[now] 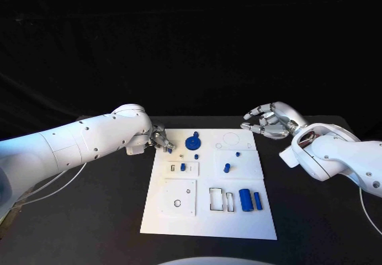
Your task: Assemble the parts on the task board
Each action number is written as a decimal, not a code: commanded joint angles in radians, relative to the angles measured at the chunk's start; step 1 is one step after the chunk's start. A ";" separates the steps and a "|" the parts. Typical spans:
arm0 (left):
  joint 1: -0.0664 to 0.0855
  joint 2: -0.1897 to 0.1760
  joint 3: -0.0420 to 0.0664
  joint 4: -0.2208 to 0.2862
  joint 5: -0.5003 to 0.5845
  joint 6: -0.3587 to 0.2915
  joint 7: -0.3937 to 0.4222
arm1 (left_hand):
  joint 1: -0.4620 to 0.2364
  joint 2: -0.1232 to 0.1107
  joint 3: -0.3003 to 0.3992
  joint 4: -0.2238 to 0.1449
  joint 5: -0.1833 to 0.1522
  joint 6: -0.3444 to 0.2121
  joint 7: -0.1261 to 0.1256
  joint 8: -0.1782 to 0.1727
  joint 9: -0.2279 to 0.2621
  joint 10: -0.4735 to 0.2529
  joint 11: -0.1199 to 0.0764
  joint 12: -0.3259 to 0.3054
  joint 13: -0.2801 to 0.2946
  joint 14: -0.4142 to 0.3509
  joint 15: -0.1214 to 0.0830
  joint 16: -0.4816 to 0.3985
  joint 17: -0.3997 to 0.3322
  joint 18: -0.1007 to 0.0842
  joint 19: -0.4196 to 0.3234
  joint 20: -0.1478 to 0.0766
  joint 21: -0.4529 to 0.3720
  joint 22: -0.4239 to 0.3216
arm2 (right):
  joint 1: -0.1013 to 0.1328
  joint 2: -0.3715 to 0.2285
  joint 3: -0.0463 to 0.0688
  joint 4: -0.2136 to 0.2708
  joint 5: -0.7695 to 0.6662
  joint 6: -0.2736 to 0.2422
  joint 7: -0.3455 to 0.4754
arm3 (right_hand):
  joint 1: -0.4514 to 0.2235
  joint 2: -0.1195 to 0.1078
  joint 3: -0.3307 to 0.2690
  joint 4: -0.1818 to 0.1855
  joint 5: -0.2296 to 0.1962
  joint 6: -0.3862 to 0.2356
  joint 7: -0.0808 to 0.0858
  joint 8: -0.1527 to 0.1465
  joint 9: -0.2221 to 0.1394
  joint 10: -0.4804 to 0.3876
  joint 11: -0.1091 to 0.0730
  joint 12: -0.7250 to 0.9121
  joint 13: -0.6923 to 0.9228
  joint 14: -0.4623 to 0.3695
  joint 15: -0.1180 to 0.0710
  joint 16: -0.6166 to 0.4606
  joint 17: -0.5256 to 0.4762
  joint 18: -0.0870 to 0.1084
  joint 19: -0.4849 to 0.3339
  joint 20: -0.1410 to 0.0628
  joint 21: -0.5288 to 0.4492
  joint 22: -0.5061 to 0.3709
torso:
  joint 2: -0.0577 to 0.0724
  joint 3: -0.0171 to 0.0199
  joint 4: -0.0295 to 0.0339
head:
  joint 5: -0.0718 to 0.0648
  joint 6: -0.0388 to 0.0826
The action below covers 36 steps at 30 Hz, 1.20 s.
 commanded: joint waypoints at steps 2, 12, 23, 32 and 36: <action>0.000 0.003 0.000 0.003 0.028 -0.010 0.017 | 0.053 0.016 0.016 -0.009 -0.003 0.009 0.001 -0.007 -0.002 -0.005 0.002 -0.001 -0.003 0.088 0.005 0.006 0.215 0.001 0.003 0.007 0.006 0.001 | -0.001 0.001 0.000 0.000 -0.011 0.009 0.004 | -0.010 0.004 -0.004 -0.002 0.004 -0.006 0.002 0.004 -0.001 -0.002 -0.001 -0.002 0.001 0.063 -0.008 -0.005 0.093 0.015 -0.008 -0.002 -0.004 0.120 | -0.001 0.0006 -0.0003 | 0.000 -0.002; 0.000 0.000 0.000 0.003 0.119 -0.054 0.044 | 0.257 0.076 0.130 -0.103 -0.033 -0.011 0.001 -0.002 0.009 -0.012 0.000 -0.009 -0.017 0.089 0.001 0.007 0.217 0.001 0.000 0.004 0.003 -0.001 | -0.001 0.002 0.000 -0.001 -0.012 0.011 0.001 | -0.008 0.006 -0.002 -0.003 0.008 -0.006 0.002 0.005 -0.001 -0.002 -0.001 -0.002 0.001 0.062 -0.009 -0.006 0.091 0.015 -0.008 -0.002 -0.005 0.119 | 0.000 0.0010 0.0005 | -0.001 -0.004; 0.000 -0.038 0.003 0.042 0.255 -0.066 0.024 | 0.267 0.071 0.222 -0.118 -0.124 -0.016 0.005 0.019 0.027 -0.001 0.004 0.007 -0.007 0.087 0.007 0.004 0.211 0.001 -0.001 0.011 0.003 0.001 | -0.001 0.001 0.000 -0.004 -0.014 0.013 -0.001 | -0.007 0.007 -0.002 -0.004 0.011 -0.006 0.002 0.006 -0.001 -0.002 -0.002 -0.002 0.000 0.062 -0.009 -0.007 0.090 0.016 -0.009 -0.002 -0.006 0.119 | -0.002 0.0011 0.0007 | 0.000 -0.005; -0.003 -0.114 0.003 0.159 0.273 -0.118 0.023 | 0.257 0.059 0.244 -0.121 -0.125 -0.013 0.002 0.031 0.035 0.013 0.002 0.027 0.012 0.087 0.005 0.003 0.209 0.001 0.001 0.010 0.004 0.004 | -0.001 -0.002 0.000 -0.004 -0.014 0.014 -0.002 | -0.007 0.007 -0.002 -0.004 0.013 -0.006 0.002 0.006 -0.002 -0.003 -0.002 -0.002 0.000 0.062 -0.009 -0.007 0.089 0.016 -0.010 -0.002 -0.007 0.118 | -0.003 0.0003 0.0031 | 0.001 -0.007; -0.014 -0.150 0.001 0.219 0.244 -0.152 0.030 | 0.252 0.055 0.251 -0.121 -0.124 -0.011 0.001 0.035 0.036 0.017 0.001 0.033 0.017 0.087 0.004 0.003 0.209 0.001 0.000 0.009 0.004 0.003 | -0.001 -0.003 0.000 -0.004 -0.014 0.014 -0.002 | -0.007 0.007 -0.002 -0.004 0.013 -0.006 0.002 0.006 -0.002 -0.003 -0.002 -0.002 0.000 0.062 -0.009 -0.007 0.089 0.016 -0.010 -0.002 -0.007 0.118 | -0.003 0.0002 0.0044 | 0.002 -0.008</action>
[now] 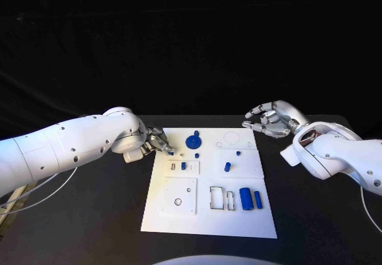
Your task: Assemble the parts on the task board
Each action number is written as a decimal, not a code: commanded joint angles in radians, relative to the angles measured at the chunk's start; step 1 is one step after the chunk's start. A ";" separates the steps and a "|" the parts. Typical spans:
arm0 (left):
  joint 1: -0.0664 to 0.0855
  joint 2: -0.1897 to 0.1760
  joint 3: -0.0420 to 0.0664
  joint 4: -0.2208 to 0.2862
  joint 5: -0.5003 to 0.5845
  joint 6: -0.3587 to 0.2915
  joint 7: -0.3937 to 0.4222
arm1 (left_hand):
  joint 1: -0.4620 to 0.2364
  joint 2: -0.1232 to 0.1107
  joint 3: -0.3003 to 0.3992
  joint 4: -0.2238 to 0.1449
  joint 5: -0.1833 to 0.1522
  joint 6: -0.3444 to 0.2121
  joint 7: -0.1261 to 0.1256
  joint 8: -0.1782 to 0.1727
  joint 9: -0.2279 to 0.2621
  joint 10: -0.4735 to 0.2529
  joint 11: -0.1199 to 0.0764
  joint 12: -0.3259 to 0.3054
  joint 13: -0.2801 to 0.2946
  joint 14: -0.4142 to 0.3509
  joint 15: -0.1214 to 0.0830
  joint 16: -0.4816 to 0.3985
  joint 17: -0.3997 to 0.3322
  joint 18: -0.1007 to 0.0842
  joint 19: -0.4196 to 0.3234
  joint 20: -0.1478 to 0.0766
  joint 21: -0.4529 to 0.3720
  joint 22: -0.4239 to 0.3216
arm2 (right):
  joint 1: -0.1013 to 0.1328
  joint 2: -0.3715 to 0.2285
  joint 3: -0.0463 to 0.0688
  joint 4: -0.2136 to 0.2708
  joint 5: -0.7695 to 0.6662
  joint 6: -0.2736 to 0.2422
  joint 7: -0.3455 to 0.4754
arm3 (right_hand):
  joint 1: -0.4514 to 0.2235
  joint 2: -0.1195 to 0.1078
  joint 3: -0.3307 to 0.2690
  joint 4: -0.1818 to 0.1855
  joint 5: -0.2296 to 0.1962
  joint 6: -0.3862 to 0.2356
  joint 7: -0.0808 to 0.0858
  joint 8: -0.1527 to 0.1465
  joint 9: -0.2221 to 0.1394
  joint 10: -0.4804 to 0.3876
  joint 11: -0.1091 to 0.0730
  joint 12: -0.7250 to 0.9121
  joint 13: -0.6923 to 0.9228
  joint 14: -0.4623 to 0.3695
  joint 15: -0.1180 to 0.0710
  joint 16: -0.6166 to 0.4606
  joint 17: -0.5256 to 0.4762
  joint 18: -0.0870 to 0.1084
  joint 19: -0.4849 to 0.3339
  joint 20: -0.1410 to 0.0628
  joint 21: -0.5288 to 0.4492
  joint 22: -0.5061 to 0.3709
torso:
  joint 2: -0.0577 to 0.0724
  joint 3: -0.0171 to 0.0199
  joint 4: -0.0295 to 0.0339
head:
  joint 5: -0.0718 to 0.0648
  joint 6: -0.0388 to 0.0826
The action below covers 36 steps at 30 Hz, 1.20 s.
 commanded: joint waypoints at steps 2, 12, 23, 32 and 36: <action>-0.012 -0.030 -0.001 0.058 -0.021 -0.073 0.015 | -0.004 -0.009 0.107 -0.095 -0.002 0.008 -0.007 0.009 0.013 0.010 -0.002 0.009 0.005 0.087 0.004 0.000 0.209 0.001 0.004 0.005 0.002 0.001 | -0.001 0.000 0.000 0.000 -0.011 0.013 0.001 | -0.003 0.003 -0.002 -0.004 0.006 -0.006 0.002 0.007 -0.001 -0.003 -0.002 -0.002 -0.001 0.062 -0.009 -0.003 0.089 0.016 -0.006 0.001 -0.003 0.118 | -0.001 -0.0009 0.0020 | 0.002 -0.001; -0.032 -0.066 -0.005 0.127 -0.102 -0.096 0.018 | -0.024 -0.021 0.122 -0.088 -0.006 0.015 -0.013 0.026 0.016 0.024 -0.006 0.029 0.024 0.088 0.000 0.002 0.214 -0.001 0.009 0.003 0.008 0.013 | -0.004 0.002 0.000 -0.002 -0.011 0.015 0.002 | -0.003 0.003 -0.002 -0.004 0.006 -0.006 0.002 0.007 -0.001 -0.003 -0.002 -0.003 -0.001 0.062 -0.009 -0.003 0.088 0.016 -0.006 0.001 -0.004 0.118 | 0.001 -0.0023 -0.0006 | 0.008 -0.003; -0.041 -0.068 -0.012 0.152 -0.141 -0.085 0.005 | -0.036 -0.027 0.128 -0.084 -0.011 0.023 -0.018 0.039 0.019 0.037 -0.010 0.048 0.044 0.090 -0.003 0.004 0.218 -0.004 0.014 0.000 0.014 0.025 | -0.005 0.003 -0.001 -0.002 -0.011 0.015 0.002 | -0.003 0.003 -0.002 -0.004 0.006 -0.006 0.002 0.007 -0.001 -0.003 -0.002 -0.003 -0.001 0.062 -0.009 -0.003 0.088 0.016 -0.006 0.001 -0.004 0.118 | 0.002 -0.0002 -0.0016 | 0.010 -0.008; -0.043 -0.063 -0.016 0.164 -0.186 -0.061 -0.006 | -0.042 -0.030 0.129 -0.083 -0.013 0.028 -0.021 0.047 0.020 0.045 -0.014 0.059 0.056 0.091 -0.006 0.007 0.223 -0.005 0.018 -0.001 0.018 0.034 | -0.006 0.002 -0.001 -0.001 -0.011 0.015 0.003 | -0.003 0.003 -0.002 -0.004 0.006 -0.006 0.002 0.007 -0.001 -0.003 -0.002 -0.003 -0.001 0.062 -0.009 -0.003 0.088 0.016 -0.006 0.001 -0.004 0.118 | 0.001 0.0005 -0.0021 | 0.013 -0.011; -0.043 -0.062 -0.017 0.166 -0.201 -0.054 -0.012 | -0.043 -0.031 0.130 -0.082 -0.014 0.029 -0.023 0.050 0.021 0.048 -0.015 0.063 0.060 0.091 -0.007 0.007 0.224 -0.006 0.020 -0.001 0.020 0.037 | -0.006 0.002 -0.001 -0.001 -0.011 0.015 0.003 | -0.003 0.003 -0.002 -0.004 0.006 -0.006 0.002 0.007 -0.001 -0.003 -0.002 -0.003 -0.001 0.062 -0.009 -0.003 0.088 0.016 -0.006 0.001 -0.004 0.118 | 0.001 0.0005 -0.0022 | 0.012 -0.011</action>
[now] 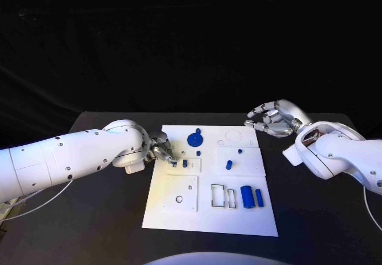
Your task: Assemble the parts on the task board
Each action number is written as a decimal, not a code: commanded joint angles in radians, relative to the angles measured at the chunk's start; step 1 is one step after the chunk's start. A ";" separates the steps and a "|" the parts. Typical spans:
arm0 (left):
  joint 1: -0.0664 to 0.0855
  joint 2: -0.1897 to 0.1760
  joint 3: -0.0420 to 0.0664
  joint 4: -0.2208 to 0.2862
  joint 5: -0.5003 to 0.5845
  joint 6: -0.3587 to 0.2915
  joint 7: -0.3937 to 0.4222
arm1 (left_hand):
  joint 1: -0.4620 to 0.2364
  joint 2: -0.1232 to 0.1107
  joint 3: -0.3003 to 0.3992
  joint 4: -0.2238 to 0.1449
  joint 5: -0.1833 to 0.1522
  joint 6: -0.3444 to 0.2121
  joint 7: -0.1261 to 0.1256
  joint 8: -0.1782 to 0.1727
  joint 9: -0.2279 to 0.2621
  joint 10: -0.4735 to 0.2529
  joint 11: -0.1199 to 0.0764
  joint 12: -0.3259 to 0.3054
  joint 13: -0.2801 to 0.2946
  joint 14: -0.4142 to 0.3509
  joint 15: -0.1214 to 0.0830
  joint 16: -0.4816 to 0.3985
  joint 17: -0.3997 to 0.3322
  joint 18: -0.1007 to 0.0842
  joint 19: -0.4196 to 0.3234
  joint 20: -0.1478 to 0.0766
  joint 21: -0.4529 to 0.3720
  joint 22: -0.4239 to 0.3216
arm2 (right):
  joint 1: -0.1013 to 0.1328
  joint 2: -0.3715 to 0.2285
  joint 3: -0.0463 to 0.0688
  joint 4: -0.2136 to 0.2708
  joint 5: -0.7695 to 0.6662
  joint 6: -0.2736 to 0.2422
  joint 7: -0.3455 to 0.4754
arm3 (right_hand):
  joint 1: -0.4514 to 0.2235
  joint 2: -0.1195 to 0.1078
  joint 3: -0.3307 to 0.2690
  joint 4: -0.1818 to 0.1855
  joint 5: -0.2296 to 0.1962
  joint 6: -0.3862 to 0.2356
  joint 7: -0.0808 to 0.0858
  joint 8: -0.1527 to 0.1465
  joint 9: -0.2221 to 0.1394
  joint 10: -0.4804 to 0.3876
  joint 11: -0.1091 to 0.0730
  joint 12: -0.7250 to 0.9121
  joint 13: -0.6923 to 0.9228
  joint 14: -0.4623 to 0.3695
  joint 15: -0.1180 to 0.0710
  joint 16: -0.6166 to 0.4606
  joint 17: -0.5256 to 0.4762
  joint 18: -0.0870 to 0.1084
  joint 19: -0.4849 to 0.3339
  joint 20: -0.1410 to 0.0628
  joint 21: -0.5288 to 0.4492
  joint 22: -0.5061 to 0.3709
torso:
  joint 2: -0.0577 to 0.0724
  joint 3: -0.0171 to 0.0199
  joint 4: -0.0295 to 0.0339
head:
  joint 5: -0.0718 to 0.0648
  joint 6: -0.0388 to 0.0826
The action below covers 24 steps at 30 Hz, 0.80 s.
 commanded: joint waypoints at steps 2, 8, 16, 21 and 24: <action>0.000 0.004 -0.001 0.006 -0.049 0.026 -0.013 | -0.006 0.006 0.077 -0.071 -0.003 0.025 -0.019 0.005 0.016 0.007 -0.002 0.005 0.002 0.091 -0.007 0.003 0.223 -0.006 0.020 -0.001 0.005 0.034 | -0.001 0.000 0.000 0.001 -0.010 0.013 0.003 | -0.006 0.002 -0.003 -0.003 0.008 -0.006 0.002 0.005 -0.001 -0.003 -0.002 -0.003 -0.001 0.062 -0.009 -0.003 0.087 0.016 -0.007 0.001 -0.005 0.117 | 0.000 -0.0003 0.0002 | -0.001 0.000; 0.000 0.005 -0.002 0.010 -0.066 0.032 -0.018 | -0.007 0.005 0.077 -0.071 -0.004 0.027 -0.020 0.008 0.016 0.010 -0.003 0.009 0.007 0.092 -0.008 0.004 0.225 -0.007 0.021 -0.002 0.007 0.038 | -0.001 0.000 0.000 0.002 -0.010 0.013 0.004 | -0.006 0.002 -0.003 -0.003 0.008 -0.006 0.002 0.005 -0.001 -0.003 -0.002 -0.003 -0.001 0.062 -0.009 -0.003 0.087 0.016 -0.007 0.001 -0.005 0.117 | 0.000 -0.0005 0.0008 | -0.001 -0.001; 0.000 0.008 -0.005 0.010 -0.086 0.037 -0.022 | -0.013 0.002 0.076 -0.069 -0.007 0.030 -0.023 0.014 0.017 0.015 -0.005 0.015 0.013 0.092 -0.010 0.005 0.226 -0.008 0.024 -0.004 0.009 0.044 | -0.001 -0.001 0.000 0.002 -0.010 0.011 0.005 | -0.006 0.002 -0.003 -0.003 0.008 -0.006 0.002 0.005 -0.001 -0.003 -0.002 -0.003 -0.001 0.062 -0.009 -0.003 0.087 0.016 -0.007 0.001 -0.005 0.117 | 0.000 -0.0006 0.0013 | 0.000 -0.003; -0.001 0.013 -0.010 0.008 -0.092 0.036 -0.024 | -0.023 -0.001 0.071 -0.065 -0.011 0.033 -0.025 0.021 0.018 0.017 -0.007 0.019 0.015 0.093 -0.012 0.005 0.227 -0.009 0.025 -0.005 0.011 0.046 | -0.001 -0.001 0.000 0.003 -0.010 0.011 0.006 | -0.006 0.002 -0.003 -0.002 0.009 -0.006 0.001 0.006 -0.002 -0.003 -0.002 -0.002 -0.001 0.062 -0.009 -0.003 0.087 0.017 -0.008 0.001 -0.006 0.116 | 0.001 -0.0010 0.0006 | 0.000 -0.003; -0.001 0.015 -0.013 0.008 -0.093 0.035 -0.024 | -0.024 -0.001 0.070 -0.064 -0.012 0.033 -0.026 0.022 0.018 0.018 -0.008 0.019 0.016 0.093 -0.013 0.006 0.227 -0.009 0.026 -0.006 0.012 0.048 | -0.001 -0.001 0.000 0.003 -0.010 0.011 0.006 | -0.006 0.002 -0.003 -0.002 0.009 -0.006 0.001 0.006 -0.002 -0.003 -0.002 -0.002 -0.001 0.062 -0.009 -0.003 0.087 0.017 -0.008 0.001 -0.006 0.116 | 0.001 -0.0010 0.0006 | 0.000 -0.003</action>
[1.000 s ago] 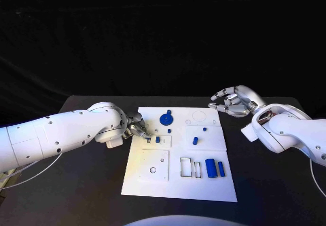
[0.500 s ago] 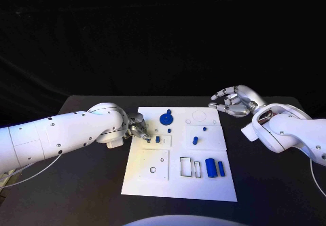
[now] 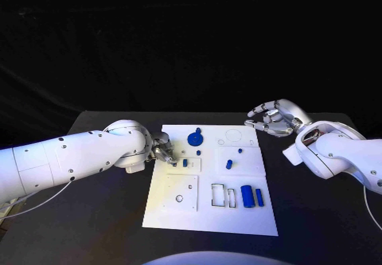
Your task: Assemble the parts on the task board
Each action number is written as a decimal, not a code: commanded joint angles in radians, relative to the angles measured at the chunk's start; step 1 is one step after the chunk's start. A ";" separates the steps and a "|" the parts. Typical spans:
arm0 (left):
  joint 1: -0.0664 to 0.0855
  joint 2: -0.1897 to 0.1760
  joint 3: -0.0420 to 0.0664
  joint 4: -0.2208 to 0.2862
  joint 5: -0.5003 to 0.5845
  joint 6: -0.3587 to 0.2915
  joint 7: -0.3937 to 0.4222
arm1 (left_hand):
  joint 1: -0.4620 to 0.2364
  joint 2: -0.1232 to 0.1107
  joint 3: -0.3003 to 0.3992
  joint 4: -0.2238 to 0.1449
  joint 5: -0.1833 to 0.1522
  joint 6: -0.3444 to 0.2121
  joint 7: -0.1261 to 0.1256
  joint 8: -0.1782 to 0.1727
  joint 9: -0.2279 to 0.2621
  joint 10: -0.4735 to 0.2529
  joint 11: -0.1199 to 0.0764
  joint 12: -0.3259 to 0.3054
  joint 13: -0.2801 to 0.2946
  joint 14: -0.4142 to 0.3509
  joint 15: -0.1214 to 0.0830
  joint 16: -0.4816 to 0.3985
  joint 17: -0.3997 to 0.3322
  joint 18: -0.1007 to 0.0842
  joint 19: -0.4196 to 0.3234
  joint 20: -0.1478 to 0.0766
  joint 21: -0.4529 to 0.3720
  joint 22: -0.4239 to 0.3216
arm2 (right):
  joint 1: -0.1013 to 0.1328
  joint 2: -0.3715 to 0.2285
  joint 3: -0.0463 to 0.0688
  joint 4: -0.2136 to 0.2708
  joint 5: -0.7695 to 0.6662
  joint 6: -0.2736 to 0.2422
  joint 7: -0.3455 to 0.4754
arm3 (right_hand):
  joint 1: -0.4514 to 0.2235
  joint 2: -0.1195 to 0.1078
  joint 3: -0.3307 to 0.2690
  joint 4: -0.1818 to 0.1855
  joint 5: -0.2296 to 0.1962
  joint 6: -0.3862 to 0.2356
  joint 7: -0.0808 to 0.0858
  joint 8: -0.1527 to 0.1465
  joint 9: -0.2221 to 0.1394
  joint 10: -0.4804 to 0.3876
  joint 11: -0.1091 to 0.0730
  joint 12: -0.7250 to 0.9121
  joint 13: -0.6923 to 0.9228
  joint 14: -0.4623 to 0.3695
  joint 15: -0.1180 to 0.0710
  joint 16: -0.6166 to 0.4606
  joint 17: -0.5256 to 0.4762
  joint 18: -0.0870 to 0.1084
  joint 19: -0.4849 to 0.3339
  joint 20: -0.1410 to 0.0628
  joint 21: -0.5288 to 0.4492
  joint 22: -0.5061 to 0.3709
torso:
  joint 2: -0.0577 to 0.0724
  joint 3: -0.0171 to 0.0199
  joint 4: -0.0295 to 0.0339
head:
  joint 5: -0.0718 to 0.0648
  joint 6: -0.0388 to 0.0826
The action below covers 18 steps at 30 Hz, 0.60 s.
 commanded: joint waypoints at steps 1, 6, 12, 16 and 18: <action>-0.003 0.004 -0.004 0.001 -0.018 0.017 -0.008 | -0.011 0.004 0.069 -0.063 -0.006 0.030 -0.022 0.007 0.004 0.009 0.000 0.005 0.001 0.097 -0.009 0.006 0.228 -0.009 0.026 -0.006 0.004 0.049 | -0.001 0.000 0.000 0.002 -0.010 0.010 0.005 | -0.006 0.002 -0.003 -0.002 0.003 -0.006 0.001 0.006 -0.002 -0.003 -0.002 -0.002 -0.001 0.062 -0.009 -0.003 0.087 0.017 -0.008 0.001 -0.006 0.116 | 0.000 0.0001 -0.0004 | 0.000 0.000; -0.004 0.005 -0.006 0.003 -0.019 0.016 -0.008 | -0.015 0.004 0.065 -0.060 -0.008 0.032 -0.024 0.010 0.004 0.012 -0.001 0.008 0.005 0.097 -0.010 0.007 0.230 -0.010 0.027 -0.006 0.006 0.052 | -0.001 -0.001 0.000 0.002 -0.010 0.010 0.005 | -0.006 0.002 -0.003 -0.002 0.003 -0.006 0.001 0.006 -0.002 -0.003 -0.002 -0.002 -0.001 0.062 -0.009 -0.003 0.087 0.017 -0.008 0.001 -0.006 0.116 | 0.000 0.0004 -0.0006 | -0.001 0.000; -0.004 0.006 -0.007 0.006 -0.019 0.019 -0.008 | -0.018 0.009 0.063 -0.058 -0.008 0.038 -0.027 0.016 0.004 0.017 -0.003 0.015 0.013 0.098 -0.012 0.009 0.234 -0.011 0.030 -0.007 0.010 0.059 | -0.001 -0.002 0.000 0.002 -0.010 0.009 0.005 | -0.006 0.002 -0.003 -0.002 0.003 -0.006 0.001 0.006 -0.002 -0.003 -0.002 -0.002 -0.001 0.062 -0.009 -0.003 0.087 0.017 -0.008 0.001 -0.006 0.116 | 0.000 0.0008 -0.0003 | -0.003 0.000; -0.004 0.006 -0.007 0.006 -0.019 0.022 -0.008 | -0.018 0.010 0.063 -0.058 -0.008 0.039 -0.027 0.018 0.004 0.018 -0.004 0.017 0.015 0.098 -0.012 0.009 0.234 -0.011 0.030 -0.007 0.010 0.060 | -0.001 -0.002 0.000 0.003 -0.010 0.009 0.005 | -0.008 0.003 -0.003 -0.002 0.004 -0.005 0.001 0.007 -0.002 -0.003 -0.002 -0.002 -0.001 0.062 -0.009 -0.003 0.087 0.017 -0.008 0.001 -0.007 0.116 | 0.000 0.0004 -0.0002 | -0.003 0.000; -0.004 0.005 -0.007 0.006 -0.019 0.023 -0.009 | -0.018 0.010 0.063 -0.058 -0.008 0.039 -0.027 0.018 0.004 0.018 -0.004 0.017 0.015 0.098 -0.012 0.009 0.234 -0.011 0.030 -0.007 0.010 0.060 | -0.001 -0.003 0.000 0.003 -0.010 0.009 0.005 | -0.008 0.003 -0.003 -0.002 0.004 -0.005 0.001 0.007 -0.002 -0.003 -0.002 -0.002 -0.001 0.062 -0.009 -0.003 0.087 0.017 -0.008 0.001 -0.007 0.116 | 0.000 0.0003 0.0004 | -0.003 -0.001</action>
